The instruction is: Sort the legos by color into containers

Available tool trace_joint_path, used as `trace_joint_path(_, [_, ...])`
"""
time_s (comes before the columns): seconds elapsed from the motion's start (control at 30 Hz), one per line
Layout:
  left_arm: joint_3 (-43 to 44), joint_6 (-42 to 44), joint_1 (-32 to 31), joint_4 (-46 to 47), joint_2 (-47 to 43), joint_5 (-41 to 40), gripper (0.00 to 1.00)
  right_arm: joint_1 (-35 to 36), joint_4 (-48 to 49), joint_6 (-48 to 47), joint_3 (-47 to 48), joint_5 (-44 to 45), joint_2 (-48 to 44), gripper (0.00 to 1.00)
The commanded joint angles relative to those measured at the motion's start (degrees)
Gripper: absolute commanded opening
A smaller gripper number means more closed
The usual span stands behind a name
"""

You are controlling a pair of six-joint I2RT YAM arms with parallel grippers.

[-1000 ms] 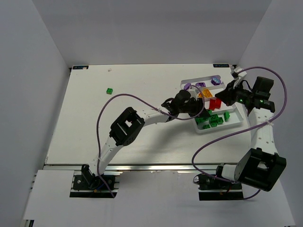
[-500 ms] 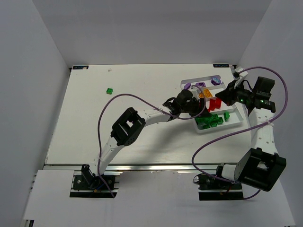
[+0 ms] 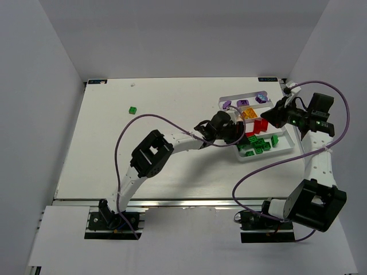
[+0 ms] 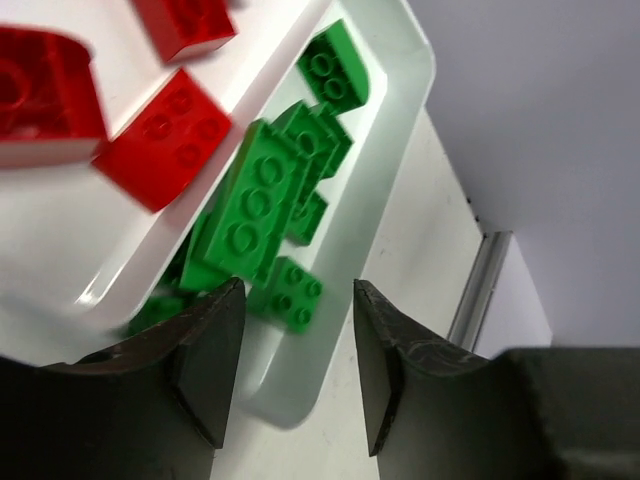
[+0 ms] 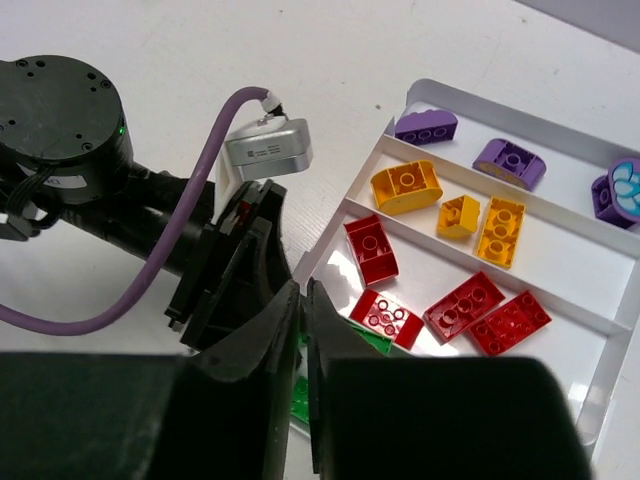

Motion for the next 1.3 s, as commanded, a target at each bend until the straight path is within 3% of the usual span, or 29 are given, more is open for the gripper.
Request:
trace_joint_path(0.0, [-5.13, 2.81, 0.58, -0.03, -9.71, -4.61, 0.55, -0.54, 0.09, -2.24, 2.41, -4.72, -0.64, 0.14])
trace_joint_path(0.17, [-14.36, 5.46, 2.52, 0.14, -20.68, -9.54, 0.55, -0.54, -5.53, -7.69, 6.36, -10.97, 1.12, 0.38])
trace_joint_path(0.27, [-21.84, 5.72, 4.8, 1.46, -27.27, -12.53, 0.56, -0.54, -9.23, -11.91, 7.6, -13.35, 2.17, 0.46])
trace_joint_path(0.6, [-37.41, 2.21, 17.28, -3.45, -40.03, -18.42, 0.65, 0.33, -12.84, -16.14, 7.07, -12.39, 3.23, 0.54])
trace_joint_path(0.67, [-37.41, 1.16, 19.82, -6.61, -40.75, -22.61, 0.71, 0.77, -12.92, -16.31, 6.9, -12.03, 3.49, 0.55])
trace_joint_path(0.87, [-35.57, -1.04, 27.9, -18.65, -41.19, -28.53, 0.78, 3.58, -14.24, -18.07, 6.46, -8.17, 4.81, 0.56])
trace_joint_path(1.1, [-31.53, -0.87, 37.4, -27.54, -38.03, -27.21, 0.83, 11.31, -14.6, -19.21, 5.84, 0.79, 5.86, 0.6])
trace_joint_path(1.27, [-22.66, 0.01, 42.15, -36.39, -32.06, -30.2, 0.86, 13.6, -11.26, -16.67, 3.65, 2.29, 6.04, 0.63])
